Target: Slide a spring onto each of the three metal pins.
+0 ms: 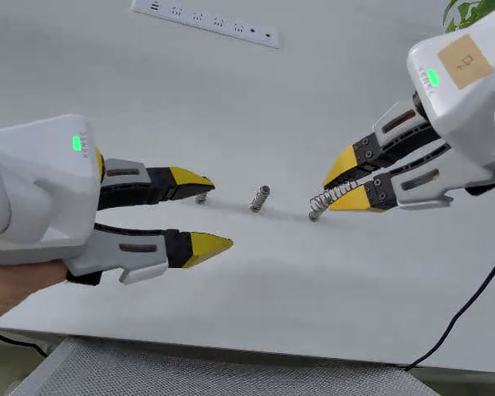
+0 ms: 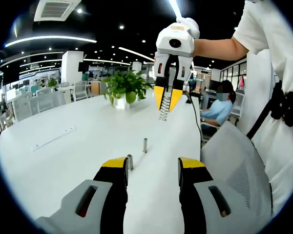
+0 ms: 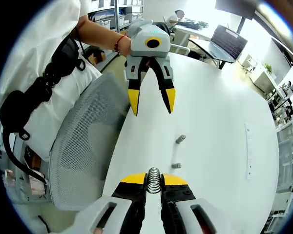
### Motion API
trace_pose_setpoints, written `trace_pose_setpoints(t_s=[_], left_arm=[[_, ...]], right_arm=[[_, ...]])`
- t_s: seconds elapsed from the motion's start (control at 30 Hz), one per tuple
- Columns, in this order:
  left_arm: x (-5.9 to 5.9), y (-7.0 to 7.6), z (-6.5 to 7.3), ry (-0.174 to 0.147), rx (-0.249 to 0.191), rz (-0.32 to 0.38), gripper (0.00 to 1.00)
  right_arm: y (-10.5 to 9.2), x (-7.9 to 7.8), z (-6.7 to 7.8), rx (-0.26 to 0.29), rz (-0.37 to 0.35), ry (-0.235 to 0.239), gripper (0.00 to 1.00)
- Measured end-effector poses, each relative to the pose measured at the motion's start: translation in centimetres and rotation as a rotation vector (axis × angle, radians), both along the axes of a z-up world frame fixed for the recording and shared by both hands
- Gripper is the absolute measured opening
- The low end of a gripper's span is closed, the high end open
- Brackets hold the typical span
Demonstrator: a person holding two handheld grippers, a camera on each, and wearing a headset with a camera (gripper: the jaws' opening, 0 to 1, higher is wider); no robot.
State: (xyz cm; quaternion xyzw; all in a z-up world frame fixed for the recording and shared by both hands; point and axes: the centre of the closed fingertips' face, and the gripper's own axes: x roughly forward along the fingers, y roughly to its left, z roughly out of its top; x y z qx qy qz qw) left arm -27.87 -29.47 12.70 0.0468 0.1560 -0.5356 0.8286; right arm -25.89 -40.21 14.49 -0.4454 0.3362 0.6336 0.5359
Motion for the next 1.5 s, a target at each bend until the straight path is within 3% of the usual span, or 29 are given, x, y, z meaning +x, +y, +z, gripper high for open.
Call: trace_pose_setpoints(t_s=[0.07,0.47,0.77,0.87,1.37,1.5], left_arm=[[0.3,0.5,-0.2,-0.013,0.016,0.018,0.42],[1.3,2.6,-1.3,-0.008,0.058,0.079,0.57],[1.5,3.1,-1.7,-0.009,0.067,0.093,0.7],[1.6,3.1,-2.0,-0.004,0.074,0.091,0.71],[1.7,3.0,-2.6,0.011,0.053,0.099,0.83],[1.7,3.0,-2.6,0.012,0.049,0.097,0.85]], right_arm=[[-0.8,0.7,-0.3,-0.017,-0.022,-0.01,0.07],[-4.6,3.9,-2.8,-0.117,-0.12,-0.024,0.07],[-5.5,5.3,-4.9,-0.16,-0.172,-0.011,0.07],[-5.7,6.0,-6.2,-0.175,-0.181,-0.001,0.07],[-5.8,6.2,-9.9,-0.216,-0.208,0.047,0.07],[-5.7,6.1,-10.0,-0.221,-0.211,0.052,0.07]])
